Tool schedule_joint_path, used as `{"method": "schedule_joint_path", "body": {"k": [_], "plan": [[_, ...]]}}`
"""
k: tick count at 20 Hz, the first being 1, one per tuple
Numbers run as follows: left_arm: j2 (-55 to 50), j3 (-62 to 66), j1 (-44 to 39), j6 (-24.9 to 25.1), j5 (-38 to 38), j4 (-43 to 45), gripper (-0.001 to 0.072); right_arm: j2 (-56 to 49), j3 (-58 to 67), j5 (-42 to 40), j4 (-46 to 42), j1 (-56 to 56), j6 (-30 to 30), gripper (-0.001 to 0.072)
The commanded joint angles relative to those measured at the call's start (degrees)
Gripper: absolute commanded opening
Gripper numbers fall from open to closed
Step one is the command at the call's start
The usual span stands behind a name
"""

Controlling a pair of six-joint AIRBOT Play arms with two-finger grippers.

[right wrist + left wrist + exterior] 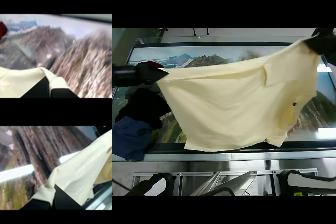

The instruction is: Fold the shirts.

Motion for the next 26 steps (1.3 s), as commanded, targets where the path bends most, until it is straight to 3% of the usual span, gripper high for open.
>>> {"method": "schedule_joint_path", "body": {"k": [1, 6, 11, 16, 21, 26], "plan": [[-13.4, 1.3, -7.3, 2.4, 10.2, 7.0, 0.0016, -12.4, -4.5, -1.5, 1.0, 1.0, -1.7, 0.0021], [-32.0, 13.2, -9.3, 2.3, 8.3, 7.5, 0.0016, -25.8, -4.5, -4.7, 5.5, 2.1, -1.2, 0.0021], [-40.5, 18.4, -8.3, -0.1, 4.9, 14.3, 0.0016, -29.4, -5.6, -3.2, -5.8, 1.6, -0.2, 0.0021], [-45.1, 18.3, -8.4, -0.1, 1.4, 17.0, 0.0016, -29.6, -12.7, -3.5, -12.9, 1.6, -0.2, 0.0021], [-45.7, 18.4, -8.4, -0.1, 0.0, 16.8, 0.0016, -29.2, -14.3, -3.9, -12.5, 1.7, -0.4, 0.0021], [-40.2, 18.4, -8.5, 0.3, -3.1, 12.3, 0.0016, -21.5, -14.3, -2.8, -3.3, 1.6, -3.3, 0.0021]]}}
